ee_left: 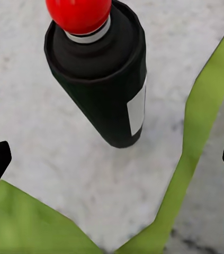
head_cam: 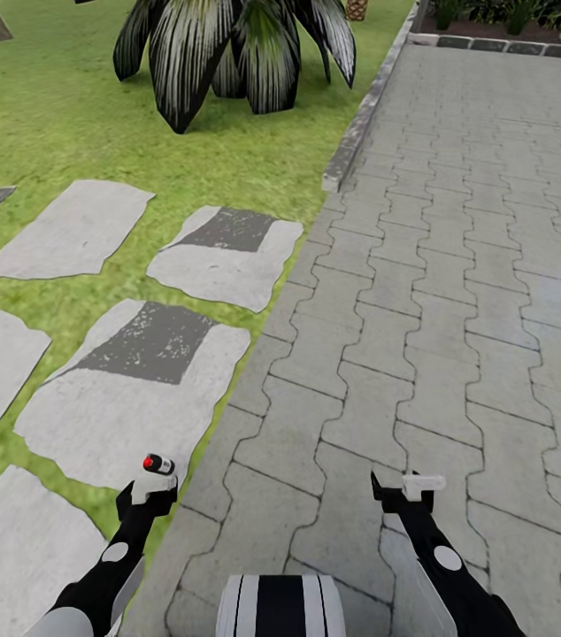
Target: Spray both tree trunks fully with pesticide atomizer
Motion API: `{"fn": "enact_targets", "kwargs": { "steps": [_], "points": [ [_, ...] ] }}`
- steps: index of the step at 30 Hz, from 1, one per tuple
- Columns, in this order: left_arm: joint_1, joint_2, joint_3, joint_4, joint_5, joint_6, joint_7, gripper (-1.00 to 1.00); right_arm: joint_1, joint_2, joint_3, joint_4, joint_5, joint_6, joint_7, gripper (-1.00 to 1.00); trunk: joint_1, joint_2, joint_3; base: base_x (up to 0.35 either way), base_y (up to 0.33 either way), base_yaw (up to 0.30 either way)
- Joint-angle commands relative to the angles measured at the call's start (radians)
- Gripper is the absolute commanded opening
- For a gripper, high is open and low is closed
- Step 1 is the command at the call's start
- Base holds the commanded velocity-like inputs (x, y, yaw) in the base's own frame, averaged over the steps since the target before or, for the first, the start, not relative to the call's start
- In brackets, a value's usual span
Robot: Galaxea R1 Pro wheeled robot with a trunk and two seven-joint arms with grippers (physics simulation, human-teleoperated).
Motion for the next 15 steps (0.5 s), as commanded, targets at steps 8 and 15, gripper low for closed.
{"fn": "enact_targets", "kwargs": {
  "steps": [8,15],
  "points": [
    [0.000,0.000,0.001,0.000,0.001,-0.002,0.000,1.00,0.000,0.000,0.000,0.001,0.000,0.000,0.000,1.00,0.000,0.000,-0.001,0.000,0.000,0.000],
    [0.000,0.000,0.002,0.000,0.000,-0.001,0.000,1.00,0.000,0.000,0.000,0.001,0.000,0.000,0.000,1.00,0.000,0.000,-0.001,0.105,-0.063,0.038]
  ]
}}
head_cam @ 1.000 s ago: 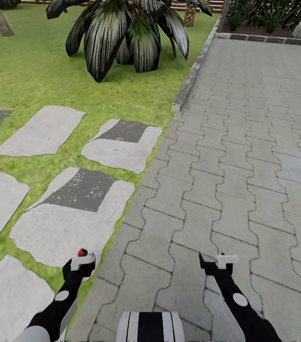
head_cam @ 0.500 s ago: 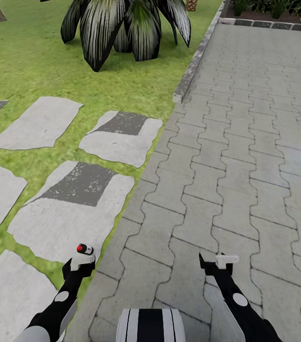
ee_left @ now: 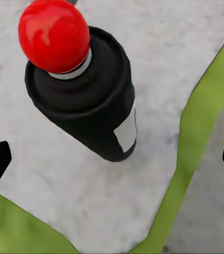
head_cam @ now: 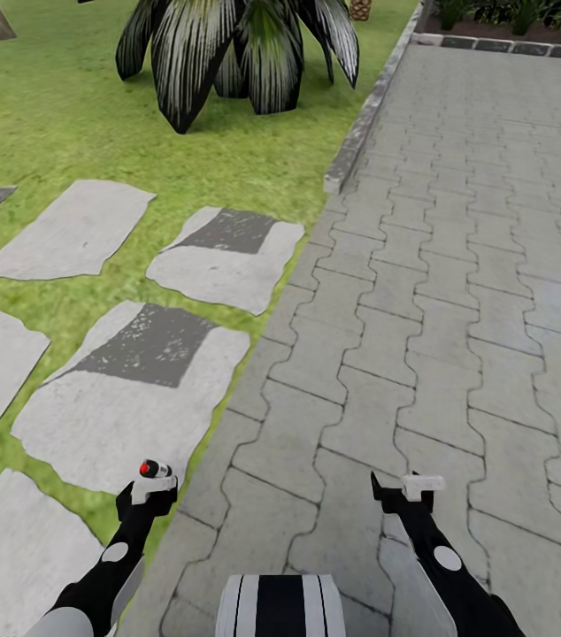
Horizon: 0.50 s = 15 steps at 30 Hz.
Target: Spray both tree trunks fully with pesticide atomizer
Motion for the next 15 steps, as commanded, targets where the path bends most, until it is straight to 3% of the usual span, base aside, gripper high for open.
{"fn": "enact_targets", "kwargs": {
  "steps": [1,6,15],
  "points": [
    [0.000,0.000,0.000,0.000,0.000,0.000,0.000,1.00,0.000,0.000,0.000,0.000,0.000,0.000,0.000,1.00,0.000,0.000,0.000,0.118,-0.072,0.210],
    [0.000,0.000,0.000,0.000,0.000,-0.001,0.000,1.00,0.000,0.000,0.000,0.000,0.000,0.000,0.000,1.00,0.000,0.000,0.000,0.049,-0.030,0.147],
    [0.000,0.000,0.000,0.000,0.000,-0.001,0.000,1.00,0.000,0.000,0.000,0.000,0.000,0.000,0.000,1.00,0.000,0.000,0.000,0.006,-0.003,0.019]
  ]
}}
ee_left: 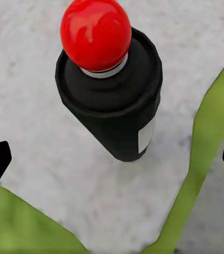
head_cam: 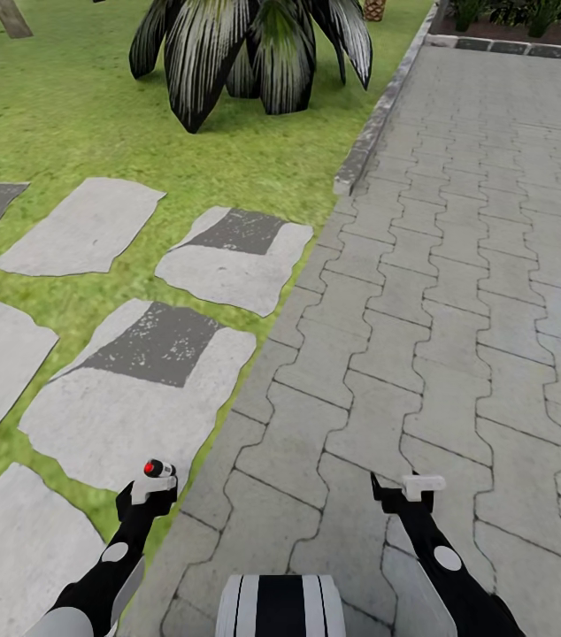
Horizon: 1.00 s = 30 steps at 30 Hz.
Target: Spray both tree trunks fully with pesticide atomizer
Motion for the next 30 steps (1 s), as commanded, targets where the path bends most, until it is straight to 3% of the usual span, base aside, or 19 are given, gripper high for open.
{"fn": "enact_targets", "kwargs": {
  "steps": [1,30],
  "points": [
    [0.000,0.000,0.000,0.000,0.000,0.000,0.000,1.00,0.000,0.000,0.000,0.000,0.000,0.000,0.000,1.00,0.000,0.000,0.000,0.001,0.000,0.002],
    [0.001,0.000,0.000,-0.001,0.003,-0.004,0.000,1.00,0.000,0.000,0.000,0.000,0.000,0.000,0.000,1.00,0.000,0.000,-0.001,0.021,0.000,0.026]
  ]
}}
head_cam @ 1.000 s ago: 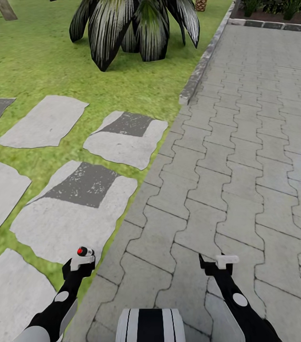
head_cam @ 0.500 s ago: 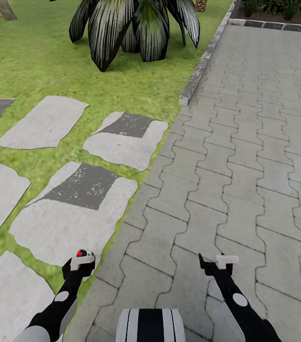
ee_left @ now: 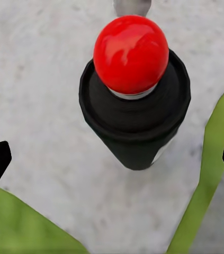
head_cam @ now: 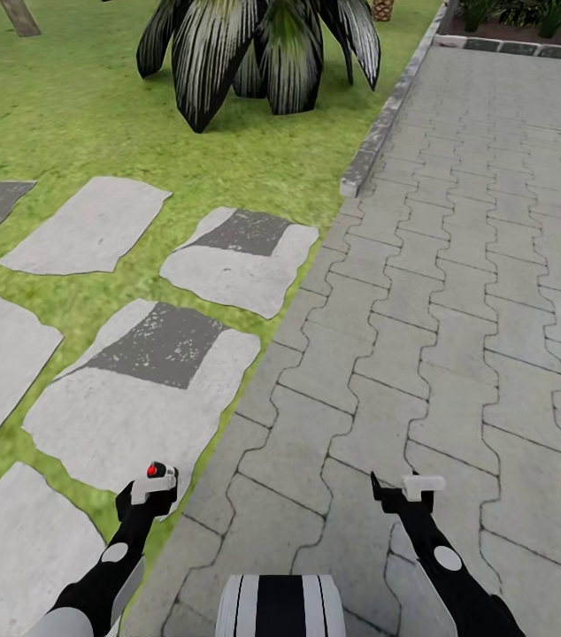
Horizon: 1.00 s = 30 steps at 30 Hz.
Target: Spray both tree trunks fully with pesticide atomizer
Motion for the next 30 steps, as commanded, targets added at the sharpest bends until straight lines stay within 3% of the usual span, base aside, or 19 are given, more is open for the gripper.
{"fn": "enact_targets", "kwargs": {
  "steps": [1,30],
  "points": [
    [0.000,0.000,0.000,0.000,0.000,0.000,0.000,1.00,0.000,0.000,0.000,0.000,0.000,0.000,0.000,1.00,0.000,0.000,0.000,0.000,0.000,0.005],
    [0.001,0.000,-0.002,0.001,-0.002,0.000,0.000,1.00,0.001,0.000,0.000,0.002,0.000,0.000,0.000,1.00,0.000,0.000,0.017,0.000,0.000,0.000]
  ]
}}
